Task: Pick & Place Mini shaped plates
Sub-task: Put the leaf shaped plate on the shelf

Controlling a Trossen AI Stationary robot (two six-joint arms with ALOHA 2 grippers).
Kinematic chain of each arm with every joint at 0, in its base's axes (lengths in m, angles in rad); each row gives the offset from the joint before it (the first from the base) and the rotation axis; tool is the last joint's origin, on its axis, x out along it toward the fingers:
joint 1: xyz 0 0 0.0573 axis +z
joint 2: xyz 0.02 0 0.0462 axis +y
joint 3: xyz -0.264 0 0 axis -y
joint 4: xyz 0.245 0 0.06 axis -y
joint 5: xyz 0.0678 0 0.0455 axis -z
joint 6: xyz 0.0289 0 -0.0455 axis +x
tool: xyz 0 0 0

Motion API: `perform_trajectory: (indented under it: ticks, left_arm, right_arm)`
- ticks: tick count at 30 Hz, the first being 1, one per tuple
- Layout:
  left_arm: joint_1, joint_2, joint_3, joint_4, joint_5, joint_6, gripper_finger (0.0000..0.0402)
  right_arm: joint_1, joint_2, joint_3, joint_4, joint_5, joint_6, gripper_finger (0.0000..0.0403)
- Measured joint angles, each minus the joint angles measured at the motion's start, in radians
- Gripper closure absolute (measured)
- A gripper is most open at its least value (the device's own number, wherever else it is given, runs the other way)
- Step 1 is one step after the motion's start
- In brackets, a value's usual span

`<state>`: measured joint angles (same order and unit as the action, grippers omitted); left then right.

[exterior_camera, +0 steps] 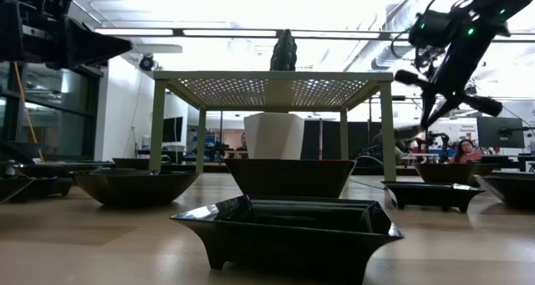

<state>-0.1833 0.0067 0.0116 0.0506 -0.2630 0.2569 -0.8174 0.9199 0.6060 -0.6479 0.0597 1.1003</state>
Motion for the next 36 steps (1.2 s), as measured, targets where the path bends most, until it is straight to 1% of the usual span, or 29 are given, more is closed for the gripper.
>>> perform_trajectory:
  ticks: [8,13,17,22,26,29,33,36]
  left_arm:
    - [0.0,0.0,0.0,0.0,0.0,0.0,0.0401]
    - [0.0,0.0,0.0,0.0,0.0,0.0,0.0401]
    - [0.0,0.0,0.0,0.0,0.0,0.0,0.0401]
    - [0.0,0.0,0.0,0.0,0.0,0.0,0.0401]
    - [0.0,0.0,0.0,0.0,0.0,0.0,0.0401]
    - [0.0,0.0,0.0,0.0,0.0,0.0,0.0401]
    - [0.0,0.0,0.0,0.0,0.0,0.0,0.0401]
    - [0.0,0.0,0.0,0.0,0.0,0.0,0.0401]
  right_arm:
    - [0.125,-0.173,0.0,-0.04,-0.011,0.018,0.0403]
    - [0.198,-0.239,0.0,-0.073,-0.012,-0.002,0.0403]
    - [0.253,-0.266,0.0,-0.076,-0.026,-0.006,0.0403]
    - [0.31,-0.267,0.0,-0.069,-0.059,-0.022,0.0403]
    - [0.349,-0.267,0.001,-0.018,-0.068,-0.027,0.0403]
    - [0.372,-0.259,0.015,-0.006,-0.067,0.006,0.0403]
    - [0.403,-0.21,0.068,-0.006,-0.037,0.028,0.0403]
    - [0.413,-0.139,0.12,-0.017,0.001,0.052,0.0403]
